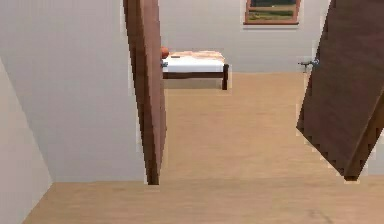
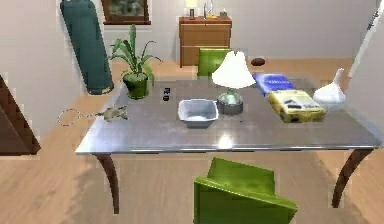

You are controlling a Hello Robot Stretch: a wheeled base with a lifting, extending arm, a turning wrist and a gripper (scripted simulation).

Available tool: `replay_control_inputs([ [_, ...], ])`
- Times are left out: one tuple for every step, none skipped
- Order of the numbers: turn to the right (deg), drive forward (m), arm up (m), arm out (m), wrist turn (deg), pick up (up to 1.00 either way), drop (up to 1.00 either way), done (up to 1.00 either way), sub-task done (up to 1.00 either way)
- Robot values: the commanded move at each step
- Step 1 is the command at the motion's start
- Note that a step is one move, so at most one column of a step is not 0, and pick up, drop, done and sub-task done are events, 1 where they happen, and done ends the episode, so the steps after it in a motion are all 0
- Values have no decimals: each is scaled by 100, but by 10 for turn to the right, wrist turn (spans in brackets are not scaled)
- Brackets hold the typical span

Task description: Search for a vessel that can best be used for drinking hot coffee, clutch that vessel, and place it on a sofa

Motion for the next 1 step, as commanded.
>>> replay_control_inputs([
  [0, 20, 0, 0, 0, 0, 0, 0, 0],
])
